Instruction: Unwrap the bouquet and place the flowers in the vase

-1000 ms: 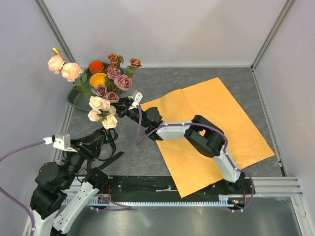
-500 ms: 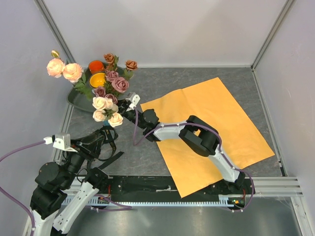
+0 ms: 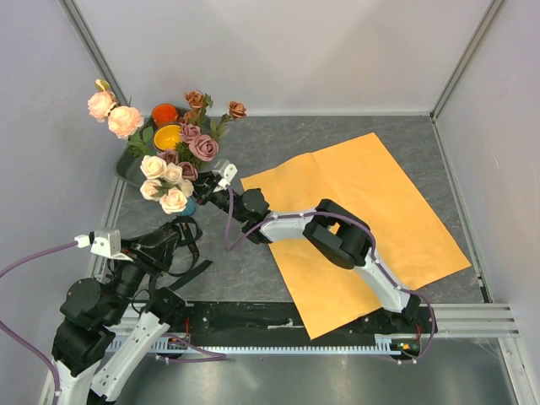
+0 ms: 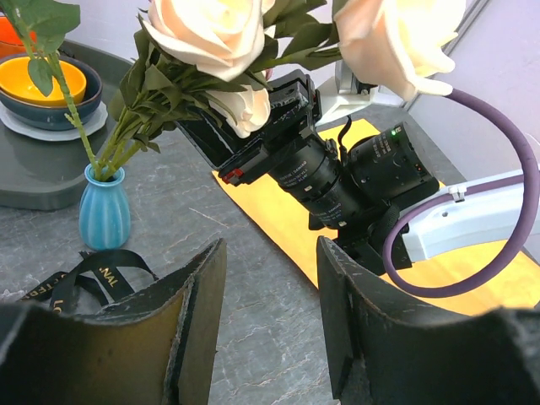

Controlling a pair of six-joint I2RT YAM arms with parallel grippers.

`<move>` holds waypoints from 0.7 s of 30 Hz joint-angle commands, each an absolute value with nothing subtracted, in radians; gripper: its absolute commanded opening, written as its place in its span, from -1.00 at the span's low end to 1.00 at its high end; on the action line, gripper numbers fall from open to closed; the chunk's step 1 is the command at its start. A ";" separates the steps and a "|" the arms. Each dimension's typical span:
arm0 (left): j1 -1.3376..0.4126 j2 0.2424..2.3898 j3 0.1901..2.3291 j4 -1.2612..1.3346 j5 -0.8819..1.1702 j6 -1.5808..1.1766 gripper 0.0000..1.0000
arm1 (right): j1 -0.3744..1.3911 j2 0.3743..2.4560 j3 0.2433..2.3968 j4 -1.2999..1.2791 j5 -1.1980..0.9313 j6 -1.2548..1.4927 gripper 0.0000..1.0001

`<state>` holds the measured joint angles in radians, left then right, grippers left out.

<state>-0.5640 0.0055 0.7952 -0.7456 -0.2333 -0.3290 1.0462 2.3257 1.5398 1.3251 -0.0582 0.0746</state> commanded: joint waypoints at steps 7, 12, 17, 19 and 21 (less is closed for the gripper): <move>-0.557 -0.097 0.793 -0.706 -0.227 -0.324 0.08 | 1.054 2.341 1.565 1.470 -0.031 0.058 -0.67; -0.557 -0.097 0.792 -0.706 -0.227 -0.322 0.08 | 1.054 2.332 1.555 1.468 -0.011 0.052 -0.33; -0.555 -0.097 0.792 -0.706 -0.226 -0.322 0.08 | 1.054 2.327 1.548 1.468 -0.006 0.051 -0.14; -0.555 -0.097 0.792 -0.706 -0.227 -0.322 0.08 | 1.055 2.327 1.545 1.468 -0.006 0.052 -0.01; -0.555 -0.097 0.792 -0.706 -0.227 -0.322 0.08 | 1.052 2.322 1.537 1.468 -0.006 0.054 0.11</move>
<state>-0.5621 0.0055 0.7952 -0.7456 -0.2333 -0.3290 1.0500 2.3257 1.5394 1.3231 -0.0105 0.0586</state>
